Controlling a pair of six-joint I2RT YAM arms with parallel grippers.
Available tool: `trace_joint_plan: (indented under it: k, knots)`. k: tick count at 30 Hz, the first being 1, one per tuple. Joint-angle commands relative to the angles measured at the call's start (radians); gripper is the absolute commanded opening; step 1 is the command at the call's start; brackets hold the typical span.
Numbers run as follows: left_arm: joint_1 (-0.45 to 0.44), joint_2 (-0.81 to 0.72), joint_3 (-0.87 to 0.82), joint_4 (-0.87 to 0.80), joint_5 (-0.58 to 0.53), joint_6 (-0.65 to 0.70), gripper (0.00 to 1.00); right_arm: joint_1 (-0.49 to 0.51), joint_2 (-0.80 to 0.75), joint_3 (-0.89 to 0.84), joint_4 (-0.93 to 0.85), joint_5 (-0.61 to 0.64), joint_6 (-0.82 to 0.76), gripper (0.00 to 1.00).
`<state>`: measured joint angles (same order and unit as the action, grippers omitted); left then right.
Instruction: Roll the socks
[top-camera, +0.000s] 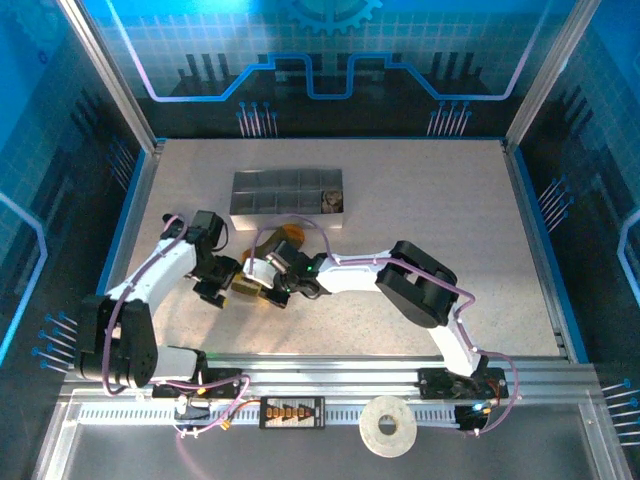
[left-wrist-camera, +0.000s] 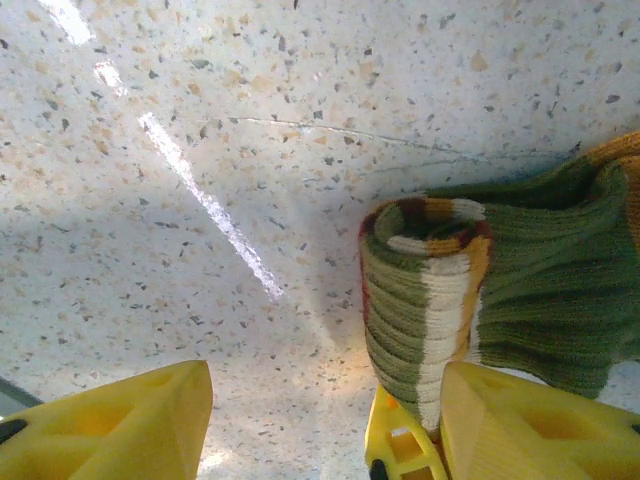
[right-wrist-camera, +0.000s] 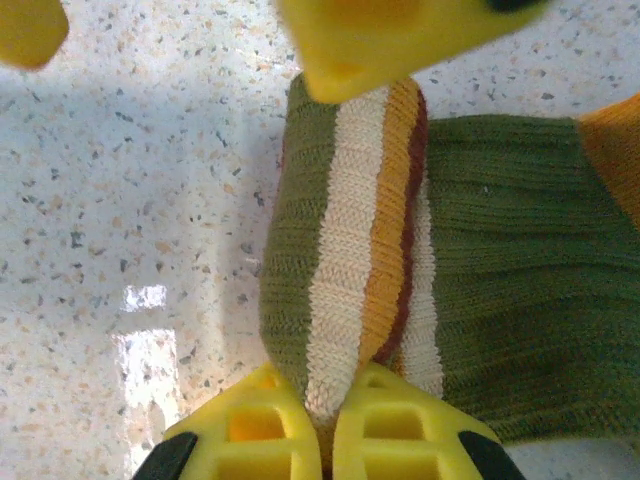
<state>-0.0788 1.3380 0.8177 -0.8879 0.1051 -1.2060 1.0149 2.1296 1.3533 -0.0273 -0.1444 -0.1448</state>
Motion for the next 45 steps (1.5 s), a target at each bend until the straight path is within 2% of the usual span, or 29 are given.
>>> trace_joint_plan:
  k: [1, 11, 20, 26, 30, 32, 36, 38, 42, 44, 45]
  knots:
    - [-0.001, -0.039, -0.070, 0.104, 0.091, -0.010, 0.62, -0.032, 0.132, -0.016, -0.236, -0.090, 0.104, 0.00]
    - [-0.004, -0.076, -0.158, 0.302, 0.126, -0.014, 0.61, -0.120, 0.223, 0.094, -0.349, -0.287, 0.231, 0.00]
    - [-0.006, -0.019, -0.236, 0.424, 0.111, -0.017, 0.49, -0.159, 0.287, 0.162, -0.408, -0.386, 0.336, 0.00]
    - [-0.006, 0.076, -0.215, 0.406, 0.051, -0.017, 0.38, -0.164, 0.285, 0.169, -0.425, -0.402, 0.337, 0.00]
    - [-0.014, 0.191, -0.154, 0.276, 0.031, -0.003, 0.29, -0.160, 0.246, 0.142, -0.400, -0.384, 0.319, 0.01]
    - [-0.019, 0.244, -0.141, 0.218, 0.045, -0.007, 0.26, -0.148, 0.215, 0.126, -0.385, -0.365, 0.284, 0.07]
    - [-0.021, 0.260, -0.183, 0.185, 0.086, -0.041, 0.20, -0.107, 0.081, 0.039, -0.285, -0.269, 0.163, 0.33]
    - [-0.020, 0.249, -0.201, 0.178, 0.095, -0.051, 0.19, -0.085, -0.016, -0.059, -0.171, -0.188, 0.101, 0.41]
    - [-0.021, 0.231, -0.193, 0.120, 0.096, -0.032, 0.19, -0.018, -0.246, -0.334, 0.199, 0.042, -0.088, 0.51]
    - [-0.020, 0.219, -0.181, 0.084, 0.085, -0.021, 0.19, 0.026, -0.305, -0.431, 0.367, 0.183, -0.212, 0.61]
    - [-0.021, 0.212, -0.176, 0.071, 0.081, -0.015, 0.19, 0.042, -0.315, -0.442, 0.392, 0.231, -0.269, 0.62]
